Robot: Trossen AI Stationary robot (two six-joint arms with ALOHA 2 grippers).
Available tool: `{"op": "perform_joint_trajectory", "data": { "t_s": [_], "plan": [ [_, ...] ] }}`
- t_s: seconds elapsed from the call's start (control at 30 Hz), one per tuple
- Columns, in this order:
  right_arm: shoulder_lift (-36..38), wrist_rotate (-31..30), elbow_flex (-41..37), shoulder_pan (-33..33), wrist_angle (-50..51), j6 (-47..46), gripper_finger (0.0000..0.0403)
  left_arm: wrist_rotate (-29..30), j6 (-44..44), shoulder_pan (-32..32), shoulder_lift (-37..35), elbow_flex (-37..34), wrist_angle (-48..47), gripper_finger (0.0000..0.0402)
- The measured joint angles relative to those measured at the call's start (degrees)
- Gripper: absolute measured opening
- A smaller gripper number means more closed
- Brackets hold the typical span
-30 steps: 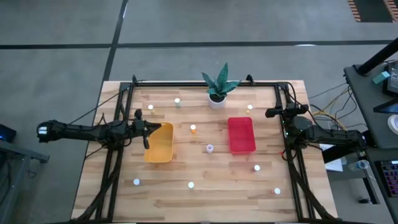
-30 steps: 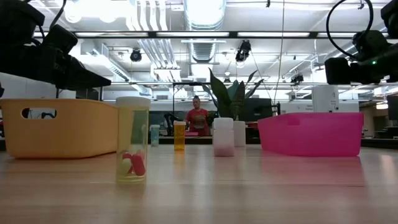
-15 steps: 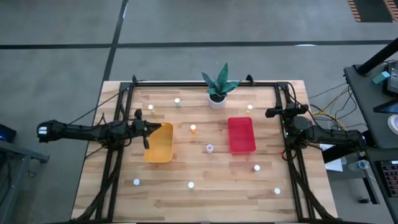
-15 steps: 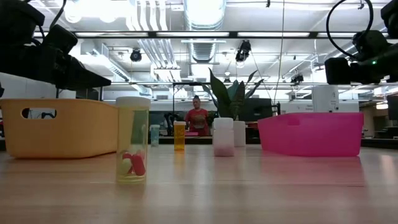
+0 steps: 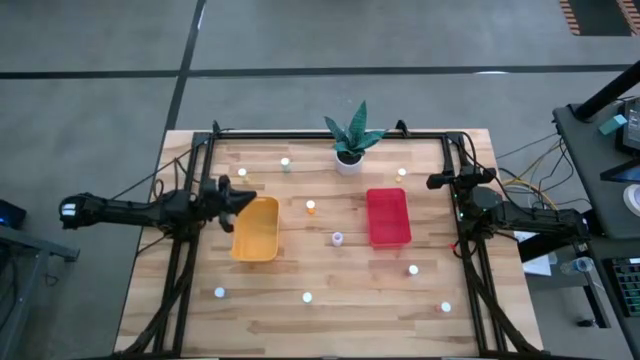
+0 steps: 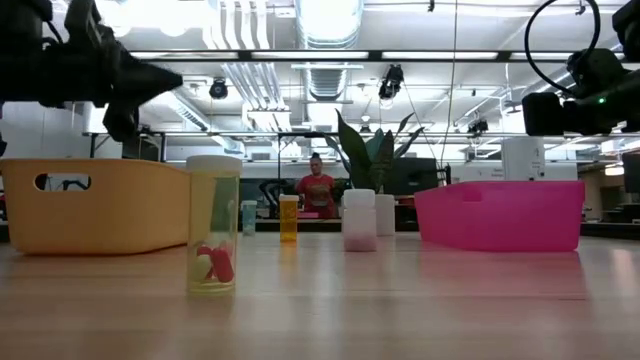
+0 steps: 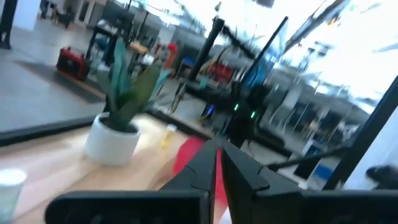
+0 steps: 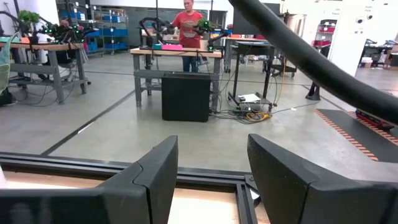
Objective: Pick and place medicine bottles into bin by pill shape (circle, oval)
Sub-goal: Put the transparent capsule bottle into the red bin
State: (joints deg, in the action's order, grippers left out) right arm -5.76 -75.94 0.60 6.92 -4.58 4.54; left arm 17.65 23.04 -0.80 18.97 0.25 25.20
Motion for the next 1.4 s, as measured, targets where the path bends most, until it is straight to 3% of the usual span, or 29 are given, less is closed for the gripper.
{"op": "perform_joint_trajectory", "data": {
  "t_s": [0.13,0.43,0.6,0.77,0.9,1.17,1.4],
  "plan": [
    [0.0,0.0,0.0,0.0,-0.3,-1.8,0.0185,0.1,-2.9,0.0,0.1,0.0,4.4,0.0008],
    [0.0,1.9,0.0,0.0,-0.4,-34.4,0.0185,0.9,-17.7,0.0,0.1,0.0,15.0,0.0008],
    [0.0,3.6,0.0,0.0,-0.4,-42.1,0.0185,0.9,-20.9,0.0,0.1,0.0,20.6,0.0008],
    [-0.1,20.7,0.3,0.0,-1.3,-43.5,0.0185,1.2,-20.9,0.0,0.6,0.6,21.4,0.0008],
    [-0.3,31.3,1.9,0.0,-3.9,-38.6,0.0185,1.2,-20.9,0.0,2.5,2.2,21.8,0.0008],
    [-0.3,32.8,5.9,0.0,-3.7,-37.9,0.0185,1.2,-21.8,0.0,6.5,3.7,24.4,0.0008],
    [-0.4,31.9,8.1,0.0,-0.4,-31.0,0.0185,1.2,-32.8,0.0,7.2,3.8,30.8,0.0008]
  ]
}}
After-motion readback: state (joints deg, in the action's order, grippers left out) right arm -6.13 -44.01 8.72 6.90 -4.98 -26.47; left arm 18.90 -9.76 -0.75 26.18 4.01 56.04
